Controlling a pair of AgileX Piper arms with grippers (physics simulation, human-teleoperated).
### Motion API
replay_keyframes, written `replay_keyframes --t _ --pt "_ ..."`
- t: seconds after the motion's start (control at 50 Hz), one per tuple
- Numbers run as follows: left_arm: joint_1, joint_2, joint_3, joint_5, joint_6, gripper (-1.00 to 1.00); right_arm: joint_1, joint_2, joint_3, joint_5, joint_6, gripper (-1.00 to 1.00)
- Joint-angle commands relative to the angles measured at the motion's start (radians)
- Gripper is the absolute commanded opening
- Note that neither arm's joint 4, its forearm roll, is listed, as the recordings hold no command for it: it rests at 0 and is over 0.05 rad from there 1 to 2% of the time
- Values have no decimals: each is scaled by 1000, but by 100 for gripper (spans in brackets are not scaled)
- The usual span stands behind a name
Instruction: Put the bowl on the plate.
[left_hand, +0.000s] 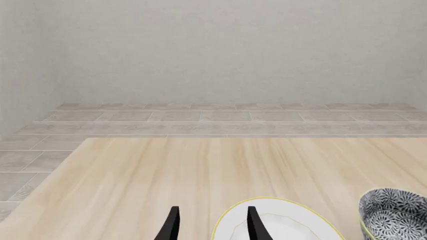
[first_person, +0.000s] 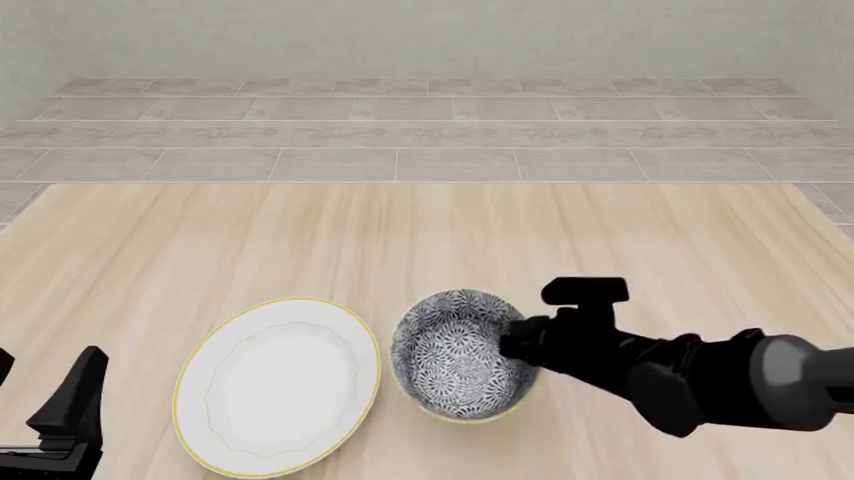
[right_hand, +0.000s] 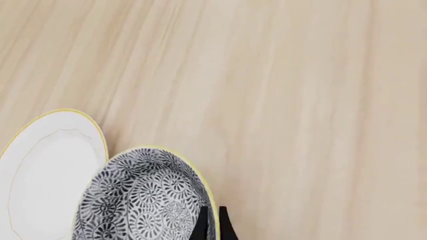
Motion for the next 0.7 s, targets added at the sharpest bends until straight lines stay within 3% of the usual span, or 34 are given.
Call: replay_keyframes --t 0.02,0.7 --pt "0 0 0 0 0 100 -13 -12 -2 7 -9 -100" --pt "0 0 0 0 0 100 -55 -211 -35 127 2 -100"
